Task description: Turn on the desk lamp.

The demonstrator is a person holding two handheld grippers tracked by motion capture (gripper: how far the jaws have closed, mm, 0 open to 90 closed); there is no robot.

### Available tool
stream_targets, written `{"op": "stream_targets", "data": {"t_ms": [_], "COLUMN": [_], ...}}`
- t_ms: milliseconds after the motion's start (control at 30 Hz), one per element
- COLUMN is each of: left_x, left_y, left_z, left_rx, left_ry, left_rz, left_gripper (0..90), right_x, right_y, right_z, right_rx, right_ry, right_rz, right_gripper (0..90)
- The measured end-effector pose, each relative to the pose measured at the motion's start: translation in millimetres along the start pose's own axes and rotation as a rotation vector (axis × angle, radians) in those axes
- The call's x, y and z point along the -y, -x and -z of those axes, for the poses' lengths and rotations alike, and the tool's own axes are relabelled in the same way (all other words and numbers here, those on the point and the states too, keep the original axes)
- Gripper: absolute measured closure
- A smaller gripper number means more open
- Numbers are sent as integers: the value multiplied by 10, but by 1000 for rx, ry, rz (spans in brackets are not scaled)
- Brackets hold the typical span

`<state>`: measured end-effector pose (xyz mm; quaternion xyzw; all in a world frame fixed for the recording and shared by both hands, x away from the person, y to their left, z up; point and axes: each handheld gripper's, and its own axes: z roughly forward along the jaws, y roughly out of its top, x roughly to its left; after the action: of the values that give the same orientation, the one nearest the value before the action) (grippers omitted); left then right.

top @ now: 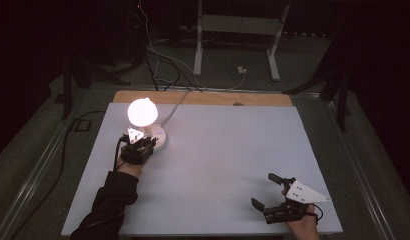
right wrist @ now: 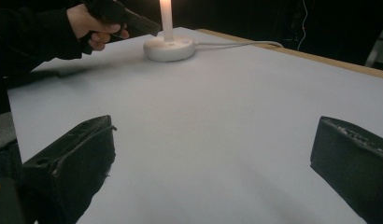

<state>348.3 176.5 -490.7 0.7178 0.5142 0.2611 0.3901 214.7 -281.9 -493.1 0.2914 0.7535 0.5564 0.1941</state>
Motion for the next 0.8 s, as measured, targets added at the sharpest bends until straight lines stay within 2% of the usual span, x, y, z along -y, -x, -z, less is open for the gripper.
{"op": "stream_targets", "data": {"t_ms": [33, 267, 433, 467, 500, 533, 567, 633, 700, 733, 800], "left_x": [-8, -46, -47, -51, -57, -57, -52, -43, -34, -30, -24], "left_y": [10, 55, 103, 108, 113, 116, 118, 111, 101, 92, 71], "left_z": [14, 125, 194, 206, 213, 219, 228, 242, 267, 283, 327], "left_rx": [0, 13, 23, 24, 26, 25, 20, 32, 48, 58, 76], "left_ry": [-1, 8, -10, -14, -23, -25, -27, -42, -53, -53, -59], "left_rz": [5, 16, 14, 15, 14, 15, 18, 25, 26, 29, 32], "left_gripper": [732, 584, 408, 408, 331, 331, 270, 236, 137, 137, 68], "right_x": [0, 0, 0, 0, 0, 1, 1, 1, 0, 0, -1], "right_y": [0, 3, 6, 6, 6, 6, 6, 6, 7, 7, 9], "right_z": [0, 1, 3, 3, 3, 2, 1, 2, 3, 3, -1], "right_rx": [0, 1, 1, 1, 1, 1, 1, 2, 2, 2, 1], "right_ry": [0, 1, 3, 3, 3, 3, 2, 2, 3, 3, 3], "right_rz": [0, -1, -2, -2, -2, -1, -2, -1, -1, -1, -4], "right_gripper": [0, 0, 0, 0, 0, 0, 0, 0, 0, 0, 0]}}
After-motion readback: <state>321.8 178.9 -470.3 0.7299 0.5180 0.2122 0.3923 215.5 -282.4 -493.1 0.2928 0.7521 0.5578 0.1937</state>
